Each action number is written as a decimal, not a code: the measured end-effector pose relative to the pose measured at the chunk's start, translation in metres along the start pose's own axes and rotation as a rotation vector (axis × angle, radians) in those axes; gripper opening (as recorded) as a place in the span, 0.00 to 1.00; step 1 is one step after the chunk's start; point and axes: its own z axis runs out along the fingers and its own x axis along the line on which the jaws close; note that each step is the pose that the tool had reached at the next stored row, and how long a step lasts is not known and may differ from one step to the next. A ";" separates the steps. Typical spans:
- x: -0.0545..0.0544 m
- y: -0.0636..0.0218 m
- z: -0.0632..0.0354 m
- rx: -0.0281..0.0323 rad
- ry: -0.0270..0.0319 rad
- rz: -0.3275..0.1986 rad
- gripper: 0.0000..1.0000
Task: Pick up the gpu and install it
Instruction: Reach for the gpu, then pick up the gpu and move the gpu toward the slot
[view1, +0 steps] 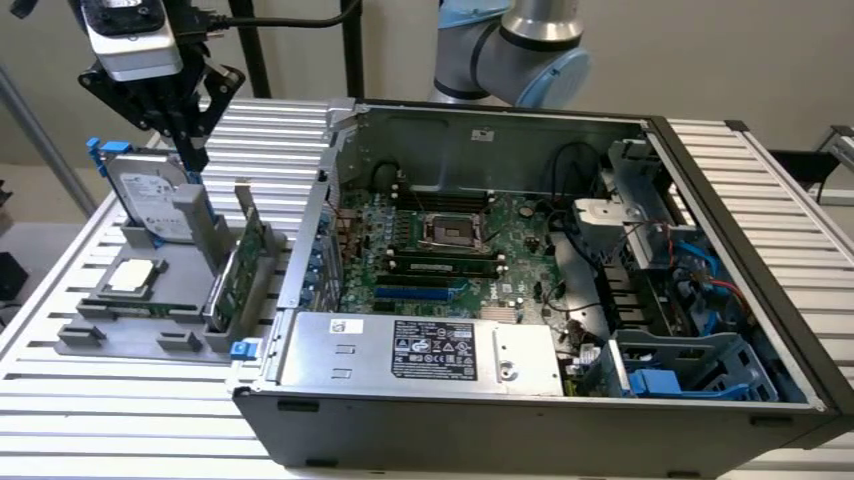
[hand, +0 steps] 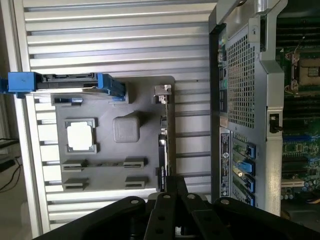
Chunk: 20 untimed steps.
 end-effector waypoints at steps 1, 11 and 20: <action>0.000 0.0000 0.0000 0.0000 0.0000 0.000 0.11; 0.000 0.0000 -0.0001 0.0000 0.0001 0.000 0.11; 0.000 0.0000 -0.0001 0.0000 0.0001 0.000 0.36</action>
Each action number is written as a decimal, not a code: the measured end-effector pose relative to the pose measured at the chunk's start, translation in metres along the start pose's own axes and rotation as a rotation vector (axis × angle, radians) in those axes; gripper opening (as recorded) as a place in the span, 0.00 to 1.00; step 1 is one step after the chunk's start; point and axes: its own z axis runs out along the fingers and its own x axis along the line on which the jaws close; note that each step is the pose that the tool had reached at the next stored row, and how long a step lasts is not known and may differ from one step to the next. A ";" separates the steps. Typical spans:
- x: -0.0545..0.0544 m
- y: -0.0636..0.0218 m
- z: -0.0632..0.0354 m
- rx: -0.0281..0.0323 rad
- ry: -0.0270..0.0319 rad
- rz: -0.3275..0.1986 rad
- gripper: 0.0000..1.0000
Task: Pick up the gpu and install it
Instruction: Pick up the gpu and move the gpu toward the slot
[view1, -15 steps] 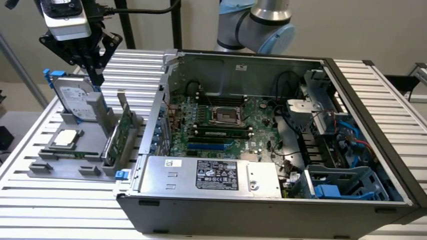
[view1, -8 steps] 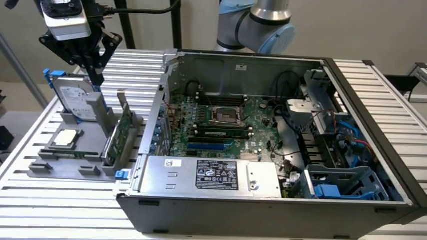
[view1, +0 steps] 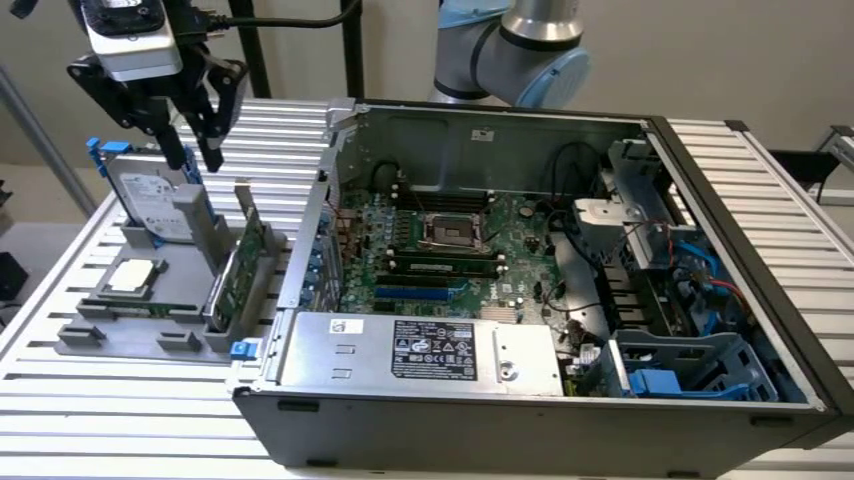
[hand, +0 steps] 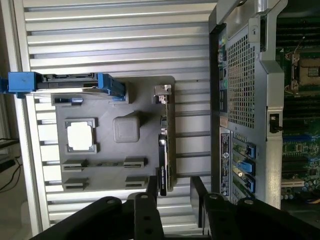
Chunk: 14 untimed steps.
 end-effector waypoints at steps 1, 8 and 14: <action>0.000 0.0000 0.0000 0.0000 0.0001 0.000 0.42; 0.000 0.0004 0.0110 -0.0001 -0.0001 0.000 0.54; 0.001 0.0008 0.0219 0.0000 0.0000 0.000 0.54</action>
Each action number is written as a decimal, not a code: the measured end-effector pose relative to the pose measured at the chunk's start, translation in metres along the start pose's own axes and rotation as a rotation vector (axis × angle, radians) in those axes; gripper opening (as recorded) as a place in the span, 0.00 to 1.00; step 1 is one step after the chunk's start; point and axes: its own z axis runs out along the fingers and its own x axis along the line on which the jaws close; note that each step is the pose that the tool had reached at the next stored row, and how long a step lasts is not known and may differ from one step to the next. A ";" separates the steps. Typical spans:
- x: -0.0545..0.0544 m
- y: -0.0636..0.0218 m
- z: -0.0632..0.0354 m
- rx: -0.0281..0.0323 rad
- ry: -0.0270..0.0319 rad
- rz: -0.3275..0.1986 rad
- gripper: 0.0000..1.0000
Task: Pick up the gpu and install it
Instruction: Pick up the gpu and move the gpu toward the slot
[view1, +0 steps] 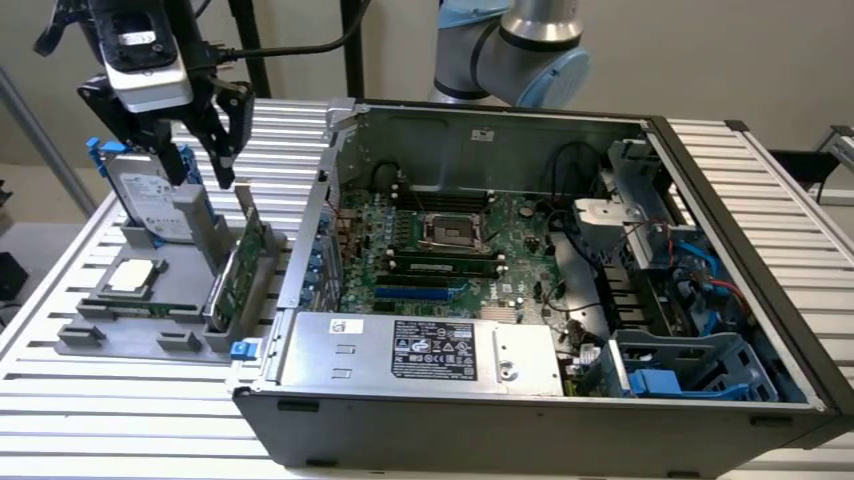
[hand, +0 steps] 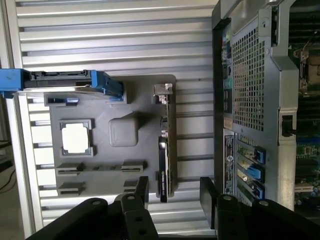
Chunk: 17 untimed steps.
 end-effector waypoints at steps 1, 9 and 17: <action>0.000 0.0001 0.0018 0.0000 0.0000 0.000 0.54; 0.000 0.0006 0.0164 -0.0001 0.0000 0.000 0.54; 0.001 0.0010 0.0309 0.0000 0.0000 0.000 0.54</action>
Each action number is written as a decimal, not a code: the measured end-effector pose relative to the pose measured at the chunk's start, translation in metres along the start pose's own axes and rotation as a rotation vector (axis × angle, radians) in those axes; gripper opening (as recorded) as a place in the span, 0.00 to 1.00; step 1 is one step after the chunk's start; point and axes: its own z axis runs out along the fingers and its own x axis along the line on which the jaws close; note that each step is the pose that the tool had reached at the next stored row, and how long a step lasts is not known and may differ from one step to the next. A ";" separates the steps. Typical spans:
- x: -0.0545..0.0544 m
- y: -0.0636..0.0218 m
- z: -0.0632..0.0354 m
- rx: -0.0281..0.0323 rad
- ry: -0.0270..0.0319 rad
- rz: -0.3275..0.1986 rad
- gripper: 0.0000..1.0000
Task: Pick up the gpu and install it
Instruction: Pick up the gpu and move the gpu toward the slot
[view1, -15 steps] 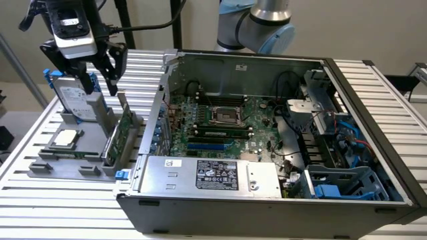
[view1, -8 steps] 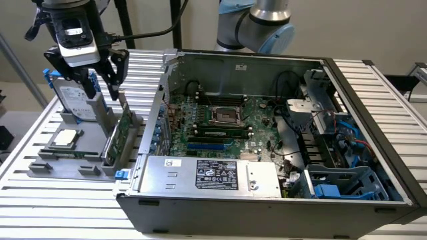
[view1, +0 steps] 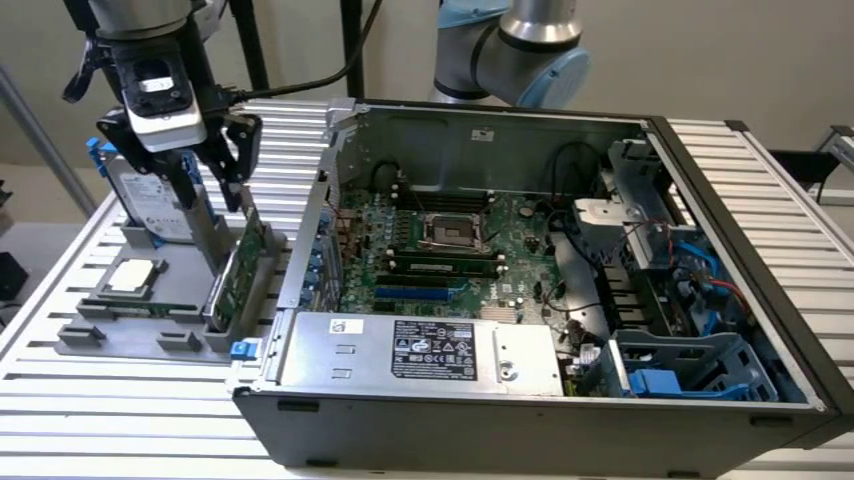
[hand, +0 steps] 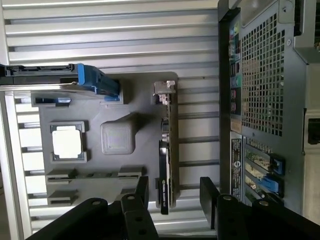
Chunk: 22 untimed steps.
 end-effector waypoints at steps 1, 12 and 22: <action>0.000 0.0001 0.0018 0.0000 0.0000 0.000 0.54; 0.001 0.0004 0.0219 0.0000 0.0000 0.000 0.54; 0.003 0.0000 0.0401 -0.0001 -0.0001 0.000 0.54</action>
